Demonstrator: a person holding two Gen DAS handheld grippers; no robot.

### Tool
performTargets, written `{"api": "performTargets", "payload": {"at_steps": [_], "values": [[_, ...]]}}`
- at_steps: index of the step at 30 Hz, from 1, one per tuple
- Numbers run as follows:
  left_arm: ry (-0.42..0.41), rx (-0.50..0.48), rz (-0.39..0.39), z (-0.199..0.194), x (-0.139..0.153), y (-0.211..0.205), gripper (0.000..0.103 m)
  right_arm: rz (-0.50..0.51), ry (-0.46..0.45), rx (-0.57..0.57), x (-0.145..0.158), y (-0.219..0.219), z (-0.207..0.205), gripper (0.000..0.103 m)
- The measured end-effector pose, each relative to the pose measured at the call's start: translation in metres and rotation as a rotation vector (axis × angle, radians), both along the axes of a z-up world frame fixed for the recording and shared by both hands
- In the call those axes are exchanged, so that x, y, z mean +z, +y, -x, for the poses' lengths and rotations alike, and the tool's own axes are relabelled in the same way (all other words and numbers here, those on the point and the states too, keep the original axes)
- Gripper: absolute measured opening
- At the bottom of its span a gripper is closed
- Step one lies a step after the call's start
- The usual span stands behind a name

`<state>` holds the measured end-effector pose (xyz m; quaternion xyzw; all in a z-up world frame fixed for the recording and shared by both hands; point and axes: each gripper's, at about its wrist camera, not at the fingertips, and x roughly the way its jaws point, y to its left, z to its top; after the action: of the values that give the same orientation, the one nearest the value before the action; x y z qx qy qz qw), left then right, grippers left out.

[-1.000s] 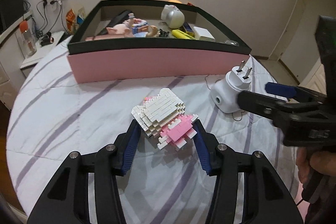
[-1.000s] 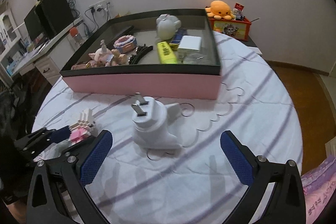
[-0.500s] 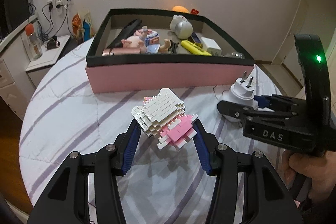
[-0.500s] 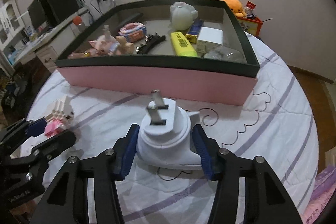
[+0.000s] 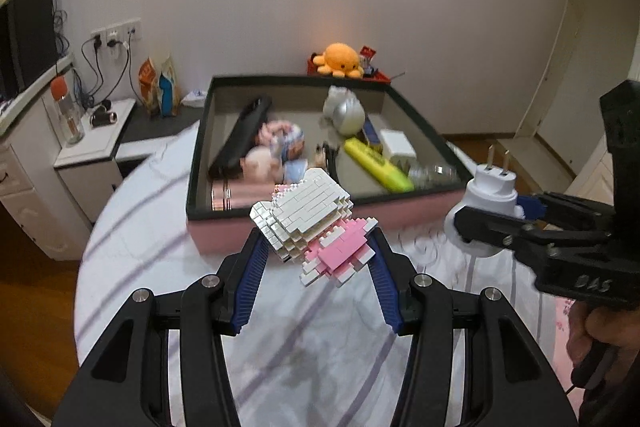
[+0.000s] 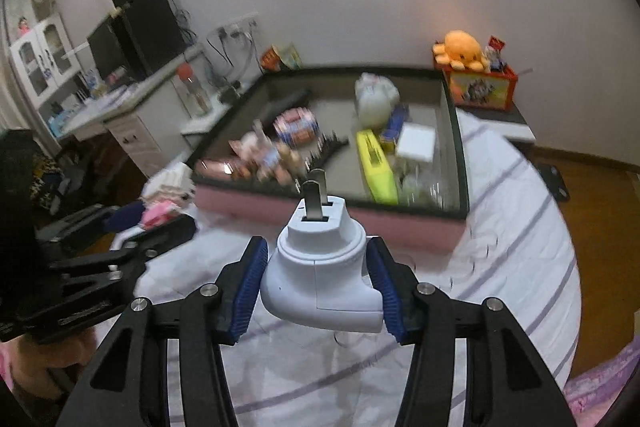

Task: Organize rigid objects
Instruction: 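Carry block figure and plug adapter into the pink box and release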

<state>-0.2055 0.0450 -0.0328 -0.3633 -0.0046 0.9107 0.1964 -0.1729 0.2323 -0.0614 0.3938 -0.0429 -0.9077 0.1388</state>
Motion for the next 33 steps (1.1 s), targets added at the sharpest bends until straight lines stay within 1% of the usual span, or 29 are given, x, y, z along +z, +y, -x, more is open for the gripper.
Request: {"api": "performTargets", "payload": {"at_steps": [4, 7, 9, 11, 15, 18, 22, 23, 25, 28, 30, 31, 33], "values": [[0.015, -0.008, -0.008, 0.022, 0.016, 0.004, 0.051, -0.028, 0.041, 0.002, 0.02, 0.005, 0.03, 0.053], [0.022, -0.015, -0.012, 0.045, 0.024, 0.012, 0.051, -0.039, 0.042, -0.003, 0.023, 0.01, 0.058, 0.053], [0.024, -0.019, -0.009, 0.061, 0.026, 0.02, 0.051, -0.043, 0.028, -0.014, 0.019, 0.015, 0.083, 0.053], [0.016, -0.025, -0.002, 0.078, 0.024, 0.028, 0.051, -0.041, 0.008, -0.018, 0.012, 0.019, 0.098, 0.053], [-0.022, -0.028, 0.001, 0.106, 0.01, 0.046, 0.051, -0.054, -0.038, -0.031, -0.01, 0.025, 0.124, 0.053], [-0.061, -0.03, 0.006, 0.124, -0.004, 0.056, 0.051, -0.066, -0.06, -0.026, -0.022, 0.025, 0.132, 0.053], [-0.105, -0.032, 0.017, 0.135, -0.023, 0.063, 0.051, -0.11, -0.079, -0.028, -0.035, 0.025, 0.14, 0.053], [-0.102, -0.033, 0.028, 0.135, -0.026, 0.064, 0.051, -0.116, -0.084, -0.026, -0.037, 0.025, 0.141, 0.053], [-0.125, -0.034, 0.032, 0.138, -0.031, 0.066, 0.052, -0.148, -0.089, -0.021, -0.042, 0.023, 0.142, 0.053], [-0.115, -0.023, 0.062, 0.137, -0.033, 0.069, 0.053, -0.182, -0.085, -0.02, -0.046, 0.02, 0.141, 0.053], [-0.119, -0.021, 0.063, 0.137, -0.033, 0.069, 0.056, -0.205, -0.088, -0.027, -0.049, 0.019, 0.142, 0.056], [-0.122, -0.018, 0.06, 0.137, -0.033, 0.069, 0.057, -0.224, -0.09, -0.029, -0.05, 0.019, 0.142, 0.059], [-0.129, -0.01, 0.055, 0.138, -0.032, 0.066, 0.062, -0.244, -0.08, -0.026, -0.049, 0.017, 0.141, 0.063]]}}
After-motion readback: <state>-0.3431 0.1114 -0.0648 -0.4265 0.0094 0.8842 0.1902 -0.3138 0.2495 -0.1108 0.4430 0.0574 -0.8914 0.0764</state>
